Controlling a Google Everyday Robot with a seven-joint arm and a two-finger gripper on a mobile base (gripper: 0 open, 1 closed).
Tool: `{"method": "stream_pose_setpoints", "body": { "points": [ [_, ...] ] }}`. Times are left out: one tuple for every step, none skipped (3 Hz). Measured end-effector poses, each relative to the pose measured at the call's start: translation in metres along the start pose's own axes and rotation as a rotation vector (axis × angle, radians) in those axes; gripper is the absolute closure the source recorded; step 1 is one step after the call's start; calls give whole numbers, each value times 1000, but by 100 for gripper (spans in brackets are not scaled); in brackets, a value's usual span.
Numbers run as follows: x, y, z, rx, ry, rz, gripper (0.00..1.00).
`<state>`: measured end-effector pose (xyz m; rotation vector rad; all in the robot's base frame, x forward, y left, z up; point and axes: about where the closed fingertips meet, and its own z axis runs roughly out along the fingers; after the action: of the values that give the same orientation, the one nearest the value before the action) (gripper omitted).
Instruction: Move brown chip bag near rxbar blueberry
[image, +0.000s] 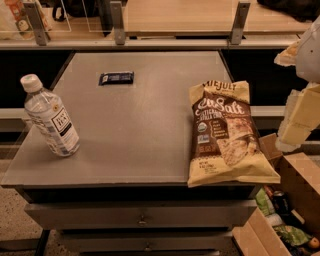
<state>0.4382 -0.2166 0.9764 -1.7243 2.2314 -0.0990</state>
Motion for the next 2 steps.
{"method": "stream_pose_setpoints", "body": {
  "points": [
    [0, 0, 0, 0, 0, 0, 0],
    [-2, -7, -5, 12, 6, -21, 0]
  ]
}}
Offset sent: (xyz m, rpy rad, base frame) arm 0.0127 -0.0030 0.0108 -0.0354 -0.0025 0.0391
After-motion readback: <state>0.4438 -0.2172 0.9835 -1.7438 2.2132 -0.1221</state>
